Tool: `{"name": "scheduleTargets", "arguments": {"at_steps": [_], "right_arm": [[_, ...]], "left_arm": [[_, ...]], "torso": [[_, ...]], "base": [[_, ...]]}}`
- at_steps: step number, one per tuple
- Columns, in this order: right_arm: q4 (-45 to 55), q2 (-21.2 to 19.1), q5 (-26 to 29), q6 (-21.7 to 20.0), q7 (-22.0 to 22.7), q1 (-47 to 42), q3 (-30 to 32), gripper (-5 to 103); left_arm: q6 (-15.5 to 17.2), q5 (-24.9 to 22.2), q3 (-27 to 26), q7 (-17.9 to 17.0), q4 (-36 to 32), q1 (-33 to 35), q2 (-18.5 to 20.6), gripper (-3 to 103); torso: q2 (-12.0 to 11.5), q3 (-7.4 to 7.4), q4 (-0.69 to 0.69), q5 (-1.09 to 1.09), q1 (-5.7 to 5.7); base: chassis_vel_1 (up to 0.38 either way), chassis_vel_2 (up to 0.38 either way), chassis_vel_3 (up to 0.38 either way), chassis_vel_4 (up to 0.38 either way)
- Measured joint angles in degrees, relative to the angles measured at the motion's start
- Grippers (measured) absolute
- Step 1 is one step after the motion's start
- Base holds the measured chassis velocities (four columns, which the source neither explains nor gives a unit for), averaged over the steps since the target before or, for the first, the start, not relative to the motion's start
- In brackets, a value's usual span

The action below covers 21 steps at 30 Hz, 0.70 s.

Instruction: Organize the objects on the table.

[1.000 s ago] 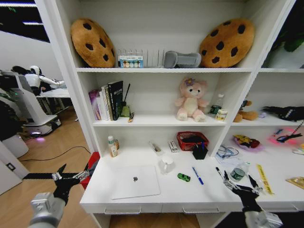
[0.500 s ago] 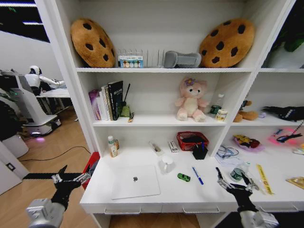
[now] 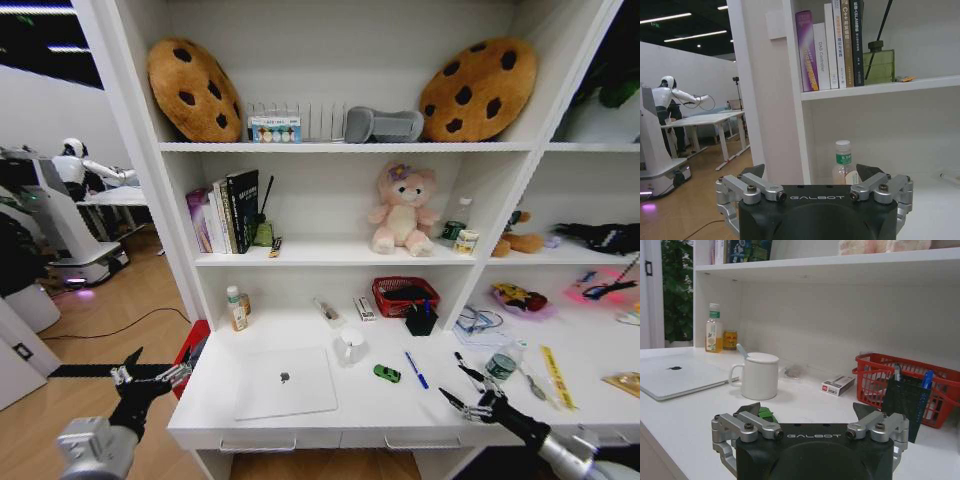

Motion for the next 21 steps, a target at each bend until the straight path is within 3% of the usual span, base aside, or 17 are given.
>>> {"name": "scheduleTargets", "arguments": {"at_steps": [4,6,7,8,11,21], "right_arm": [[-1.89,-1.86,0.03,0.21,-1.61,2.28,-1.77,100],[-4.67,-3.92,-0.51,0.02,-3.24,7.34,-5.30,100],[-6.60,-4.66,-1.38,-0.24,-2.22,12.30,-10.33,100],[-6.60,-4.66,-1.38,-0.24,-2.22,12.30,-10.33,100],[-8.14,-4.78,-2.59,-1.57,-0.87,18.26,-19.45,100],[-10.65,-3.56,-4.10,-2.83,-0.39,26.91,-29.97,100]], "left_arm": [[0.00,-0.02,0.02,-0.01,0.01,-0.02,0.01,100],[0.00,-0.04,0.05,0.00,0.02,-0.03,0.03,100],[0.00,-0.05,0.05,-0.01,0.04,-0.03,0.03,100],[0.00,-0.05,0.05,-0.01,0.04,-0.03,0.03,100],[-0.01,-0.05,0.06,-0.02,0.05,-0.05,0.05,100],[-0.02,-0.06,0.10,-0.04,0.09,-0.04,0.08,100]], "torso": [[0.00,0.00,-0.02,-0.03,0.00],[0.00,-0.01,-0.01,-0.04,-0.01],[0.00,0.00,0.00,-0.02,0.00],[0.00,0.00,0.00,-0.02,0.00],[0.00,-0.01,0.00,-0.03,0.00],[0.00,-0.01,0.01,-0.03,0.00]], "base": [[0.000,0.000,0.000,0.000],[0.000,0.000,0.000,0.000],[0.000,0.000,0.000,0.000],[0.000,0.000,0.000,0.000],[0.000,0.000,0.000,0.000],[0.000,0.000,0.000,0.000]]}}
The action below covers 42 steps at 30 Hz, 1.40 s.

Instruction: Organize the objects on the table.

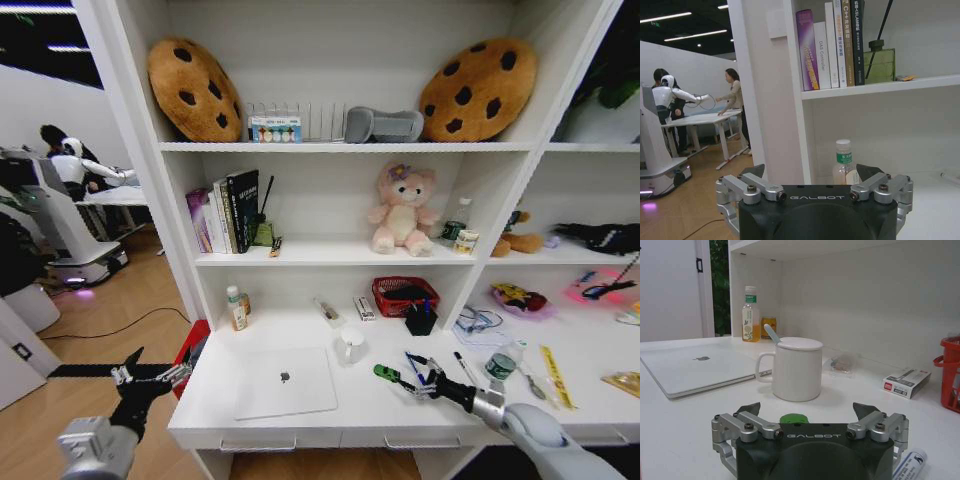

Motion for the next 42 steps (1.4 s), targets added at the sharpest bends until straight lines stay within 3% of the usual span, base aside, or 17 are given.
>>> {"name": "scheduleTargets", "arguments": {"at_steps": [7,21,23,27,29,31,33,34,35,37,38,42], "right_arm": [[-2.52,1.38,-1.46,-0.23,-0.01,4.05,-4.28,100],[-5.26,2.10,-3.79,0.00,-3.10,3.06,-2.71,101],[-5.96,2.17,-3.81,0.01,-3.39,3.61,-2.43,87],[-6.44,2.54,-3.89,0.01,-3.38,3.91,-1.96,77],[-6.71,2.67,-3.87,0.01,-3.38,3.69,-1.83,66],[-6.93,2.74,-3.87,0.01,-3.46,3.67,-1.83,66],[-7.47,2.94,-3.86,0.19,-3.68,3.77,-1.83,54],[-7.47,2.94,-3.86,0.19,-3.68,3.77,-1.83,54],[-7.67,3.02,-3.89,0.23,-3.69,3.86,-1.90,44],[-7.87,3.09,-3.96,0.26,-3.66,4.02,-2.13,44],[-8.06,3.17,-4.07,0.29,-3.66,4.28,-2.31,36],[-8.16,3.28,-4.12,0.28,-3.59,4.67,-2.62,36]], "left_arm": [[-0.02,0.00,0.01,-0.01,0.01,0.00,0.01,100],[-0.03,0.00,0.01,-0.06,0.01,0.01,0.01,100],[-0.03,0.00,0.01,-0.06,0.01,0.01,0.02,100],[-0.03,0.00,0.01,-0.06,0.01,0.01,0.02,100],[-0.03,-0.01,0.01,-0.06,0.01,0.01,0.02,100],[-0.03,0.00,0.01,-0.06,0.01,0.01,0.02,100],[-0.03,-0.01,0.01,-0.06,0.01,0.01,0.02,100],[-0.03,-0.01,0.01,-0.06,0.01,0.01,0.02,100],[-0.03,-0.01,0.01,-0.06,0.01,0.01,0.02,100],[-0.03,-0.01,0.01,-0.06,0.01,0.01,0.02,100],[-0.03,-0.01,0.01,-0.06,0.01,0.00,0.02,100],[-0.03,-0.01,0.01,-0.06,0.01,0.01,0.02,100]], "torso": [[0.01,0.00,0.00,0.00,0.00],[0.01,0.00,-0.01,0.01,-0.01],[0.01,0.00,-0.01,-0.01,-0.01],[0.01,0.00,0.00,0.01,-0.01],[0.01,0.00,-0.01,0.00,-0.01],[0.01,0.00,-0.01,0.00,-0.01],[0.01,-0.01,-0.01,-0.02,-0.01],[0.01,-0.01,-0.01,-0.02,-0.01],[0.02,-0.02,-0.01,-0.02,-0.01],[0.02,-0.02,-0.01,-0.02,-0.01],[0.02,-0.02,-0.01,-0.02,-0.02],[0.02,-0.02,-0.02,-0.01,-0.02]], "base": [[0.000,0.000,0.000,0.000],[0.000,0.000,0.000,0.000],[0.000,0.000,0.000,0.000],[0.000,0.000,0.000,0.000],[0.000,0.000,0.000,0.000],[0.000,0.000,0.000,0.000],[0.000,0.000,0.000,0.000],[0.000,0.000,0.000,0.000],[0.000,0.000,0.000,0.000],[0.000,0.000,0.000,0.000],[0.000,0.000,0.000,0.000],[0.000,0.000,0.000,0.000]]}}
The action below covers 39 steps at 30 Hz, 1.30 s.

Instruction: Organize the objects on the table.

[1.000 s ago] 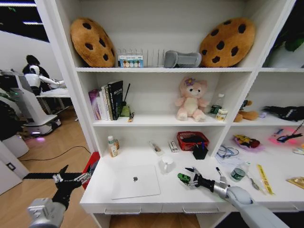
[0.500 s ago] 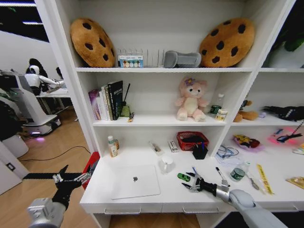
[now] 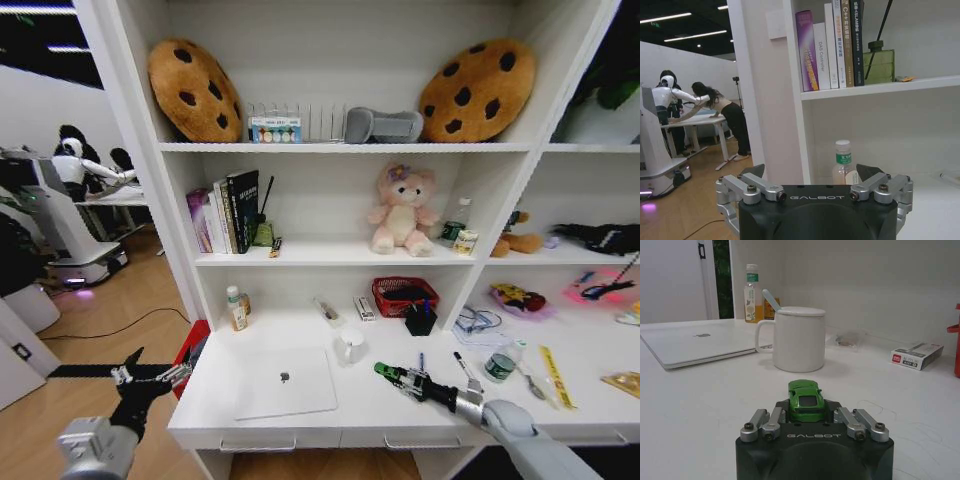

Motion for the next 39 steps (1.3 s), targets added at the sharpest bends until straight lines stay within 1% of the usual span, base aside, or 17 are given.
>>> {"name": "scheduleTargets", "arguments": {"at_steps": [5,7,11,17,19,22,26,27,28,29,30,32,33,34,36,37,39], "right_arm": [[1.66,-0.40,0.33,-0.50,0.24,0.06,0.38,36],[2.61,-0.75,0.77,-0.65,0.36,-0.13,1.02,36],[7.26,-2.55,2.91,-1.60,0.75,-2.73,5.02,36],[13.61,-6.82,8.45,-1.34,1.36,-10.24,12.07,36],[16.37,-8.98,12.35,-1.22,2.11,-13.04,16.88,36],[18.80,-11.52,16.68,-2.90,4.11,-12.66,20.04,36],[20.16,-14.66,21.08,-5.88,7.33,-7.59,19.71,36],[20.32,-16.28,22.93,-8.11,9.65,-2.11,17.63,36],[20.32,-16.28,22.93,-8.11,9.65,-2.11,17.63,36],[20.19,-17.57,24.28,-10.59,11.73,4.43,14.11,36],[20.19,-17.57,24.28,-10.59,11.73,4.43,14.11,36],[19.15,-18.12,26.56,-13.50,14.37,15.71,5.24,36],[18.65,-17.91,27.00,-14.30,14.76,19.58,2.05,36],[18.65,-17.91,27.00,-14.30,14.76,19.58,2.05,36],[16.61,-16.19,27.49,-16.08,15.30,30.98,-7.98,36],[16.61,-16.19,27.49,-16.08,15.30,30.98,-7.98,36],[14.13,-13.73,27.86,-17.36,15.39,39.93,-17.55,36]], "left_arm": [[0.00,0.00,0.00,0.00,0.00,0.00,0.00,100],[0.00,0.00,0.00,0.01,0.00,0.00,0.00,100],[0.00,0.00,0.00,0.01,0.00,0.00,0.00,100],[0.00,0.00,0.00,0.01,0.00,0.00,0.00,100],[0.00,0.00,0.00,0.01,0.01,0.00,0.01,100],[0.00,0.00,0.01,0.01,0.01,0.00,0.01,100],[0.00,0.00,0.00,0.01,0.01,0.00,0.01,100],[0.00,0.00,0.00,0.01,0.01,0.00,0.01,100],[0.00,0.00,0.00,0.01,0.01,0.00,0.01,100],[0.01,0.00,0.01,0.02,0.01,0.00,0.01,100],[0.01,0.00,0.01,0.02,0.01,0.00,0.01,100],[0.01,0.00,0.01,0.01,0.01,0.00,0.01,100],[0.01,-0.01,0.00,0.01,0.01,0.00,0.01,100],[0.01,-0.01,0.00,0.01,0.01,0.00,0.01,100],[0.01,0.00,0.01,0.01,0.01,0.00,0.01,100],[0.01,0.00,0.01,0.01,0.01,0.00,0.01,100],[0.01,0.00,0.01,0.01,0.00,0.00,0.01,100]], "torso": [[-0.01,0.03,0.01,0.09,0.01],[-0.02,0.02,0.02,0.06,0.01],[-0.01,0.02,0.02,0.04,0.01],[-0.01,0.02,0.00,0.02,0.01],[-0.01,0.01,-0.02,0.04,0.01],[-0.01,0.01,-0.01,0.00,0.00],[-0.01,0.01,-0.01,0.02,0.01],[-0.01,0.02,0.00,0.01,0.01],[-0.01,0.02,0.00,0.01,0.01],[-0.01,0.02,0.01,0.00,0.01],[-0.01,0.02,0.01,0.00,0.01],[-0.01,0.02,0.00,0.01,0.01],[-0.01,0.02,0.00,0.02,0.01],[-0.01,0.02,0.00,0.02,0.01],[-0.01,0.02,0.02,-0.02,0.01],[-0.01,0.02,0.02,-0.02,0.01],[-0.02,0.03,0.01,0.05,0.01]], "base": [[0.000,0.000,0.000,0.000],[0.000,0.000,0.000,0.000],[0.000,0.000,0.000,0.000],[0.000,0.000,0.000,0.000],[0.000,0.000,0.000,0.000],[0.000,0.000,0.000,0.000],[0.000,0.000,0.000,0.000],[0.000,0.000,0.000,0.000],[0.000,0.000,0.000,0.000],[0.000,0.000,0.000,0.000],[0.000,0.000,0.000,0.000],[0.000,0.000,0.000,0.000],[0.000,0.000,0.000,0.000],[0.000,0.000,0.000,0.000],[0.000,0.000,0.000,0.000],[0.000,0.000,0.000,0.000],[0.000,0.000,0.000,0.000]]}}
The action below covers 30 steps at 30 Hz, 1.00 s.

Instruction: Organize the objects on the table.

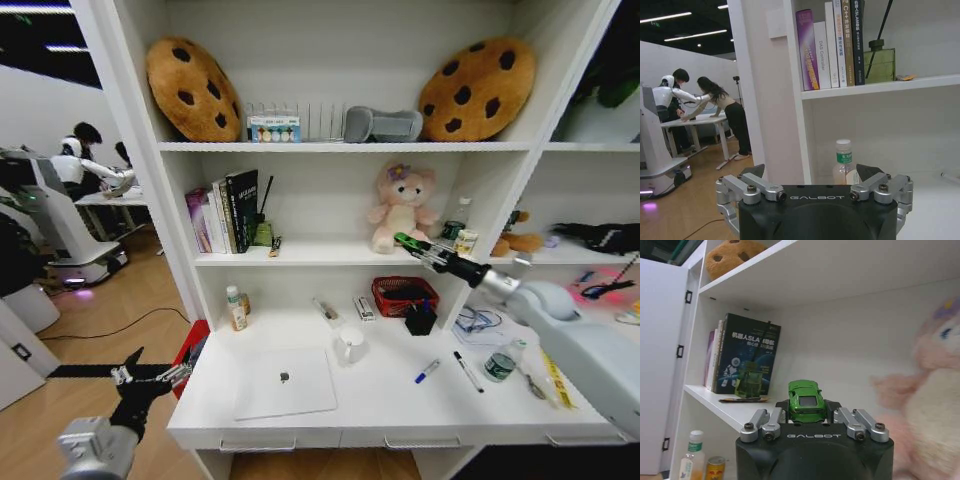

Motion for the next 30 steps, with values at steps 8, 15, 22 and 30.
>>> {"name": "scheduleTargets", "arguments": {"at_steps": [8,15,22,30], "right_arm": [[-11.05,9.80,-0.21,-1.23,-3.99,18.27,-16.57,36],[-20.67,16.82,-2.70,-2.62,-8.27,23.65,-22.07,36],[-23.79,18.32,-3.87,-2.96,-8.94,25.79,-24.27,36],[-26.97,19.49,-4.54,-2.63,-9.71,27.50,-25.89,36]], "left_arm": [[0.00,0.00,-0.01,0.00,0.00,0.00,0.00,100],[0.00,-0.01,-0.01,0.00,0.01,0.00,0.00,100],[0.00,0.00,-0.01,0.00,0.00,0.00,0.00,100],[0.00,-0.01,-0.01,0.00,0.00,0.00,-0.01,100]], "torso": [[0.00,0.00,0.02,-0.05,0.00],[0.00,0.00,0.00,-0.04,0.00],[0.00,-0.01,-0.01,-0.04,0.00],[0.00,-0.01,-0.01,-0.04,-0.01]], "base": [[0.000,0.000,0.000,0.000],[0.000,0.000,0.000,0.000],[0.000,0.000,0.000,0.000],[0.000,0.000,0.000,0.000]]}}
